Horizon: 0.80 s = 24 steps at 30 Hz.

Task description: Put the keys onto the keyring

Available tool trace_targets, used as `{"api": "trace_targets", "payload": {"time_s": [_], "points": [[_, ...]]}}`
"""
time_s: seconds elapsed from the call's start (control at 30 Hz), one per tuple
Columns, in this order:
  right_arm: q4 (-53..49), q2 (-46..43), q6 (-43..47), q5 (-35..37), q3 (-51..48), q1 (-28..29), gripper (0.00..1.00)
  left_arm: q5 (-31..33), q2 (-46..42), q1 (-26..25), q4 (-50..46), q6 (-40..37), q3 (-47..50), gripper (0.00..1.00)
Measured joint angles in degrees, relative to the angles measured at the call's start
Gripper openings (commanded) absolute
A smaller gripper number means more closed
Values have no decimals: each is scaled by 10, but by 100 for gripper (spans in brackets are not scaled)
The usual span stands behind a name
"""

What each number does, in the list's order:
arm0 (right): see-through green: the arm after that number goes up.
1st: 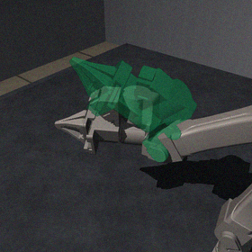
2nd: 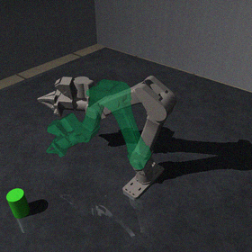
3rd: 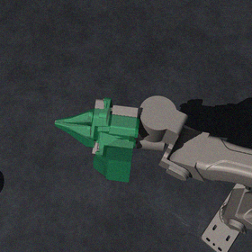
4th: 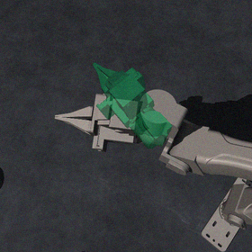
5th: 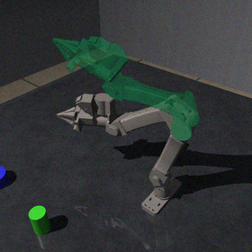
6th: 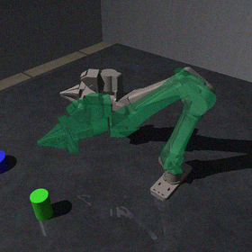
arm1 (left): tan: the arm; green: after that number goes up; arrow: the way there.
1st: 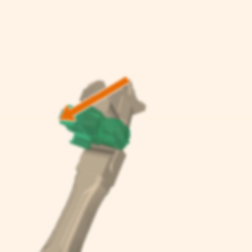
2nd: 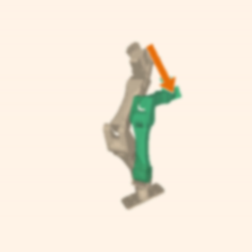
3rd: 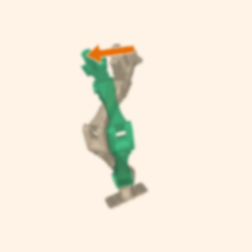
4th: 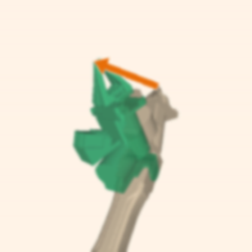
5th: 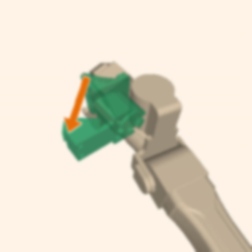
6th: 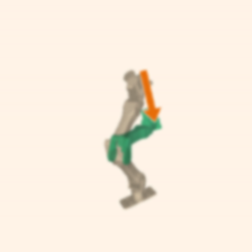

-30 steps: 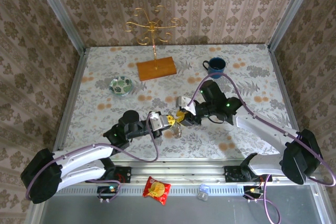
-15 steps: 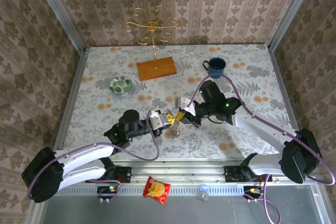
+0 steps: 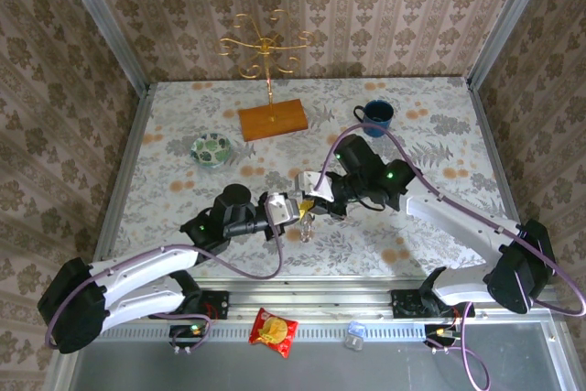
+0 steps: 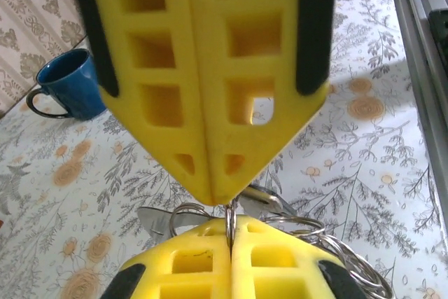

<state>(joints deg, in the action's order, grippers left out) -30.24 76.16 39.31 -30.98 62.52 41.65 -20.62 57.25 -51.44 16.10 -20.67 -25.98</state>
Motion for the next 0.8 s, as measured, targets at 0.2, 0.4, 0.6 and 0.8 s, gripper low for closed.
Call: {"api": "trace_targets", "payload": {"time_s": [0.2,0.4,0.6,0.8], "points": [[-4,1,-3,16,0,4,16,1,0,1,-9,0,-1,0],[-2,-5,-17,27,-18,-2,28,1,-3,1,-9,0,0,0],[0,-12,-37,28,-30,-2,24,1,-4,1,-9,0,0,0],[3,-17,-53,28,-38,-3,0,1,-8,1,-9,0,0,0]]}}
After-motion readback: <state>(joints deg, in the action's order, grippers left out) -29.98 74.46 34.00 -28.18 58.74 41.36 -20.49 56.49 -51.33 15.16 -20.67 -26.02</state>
